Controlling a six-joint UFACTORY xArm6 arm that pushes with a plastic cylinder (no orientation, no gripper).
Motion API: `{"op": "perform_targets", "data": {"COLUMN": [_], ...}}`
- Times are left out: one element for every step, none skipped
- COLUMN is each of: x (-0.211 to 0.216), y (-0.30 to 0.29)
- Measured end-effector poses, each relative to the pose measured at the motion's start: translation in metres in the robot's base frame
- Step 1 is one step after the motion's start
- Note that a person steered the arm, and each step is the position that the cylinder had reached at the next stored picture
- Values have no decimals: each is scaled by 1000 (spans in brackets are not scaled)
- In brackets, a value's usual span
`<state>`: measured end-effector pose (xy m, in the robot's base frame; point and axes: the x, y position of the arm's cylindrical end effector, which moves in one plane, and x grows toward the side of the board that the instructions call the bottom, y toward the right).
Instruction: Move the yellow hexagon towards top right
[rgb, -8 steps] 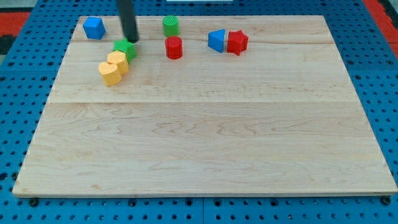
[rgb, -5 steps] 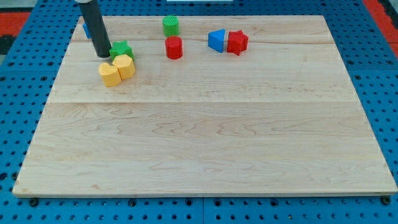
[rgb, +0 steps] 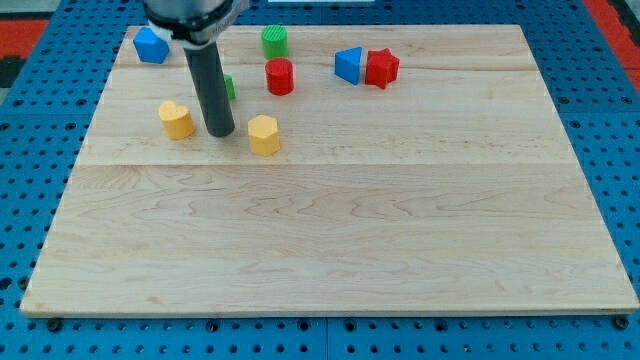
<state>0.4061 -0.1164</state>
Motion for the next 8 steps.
{"op": "perform_targets", "data": {"x": [-1, -10, -3, 1, 1, -29, -88, -63], "y": [43, 103, 122, 146, 220, 252, 281, 301]}}
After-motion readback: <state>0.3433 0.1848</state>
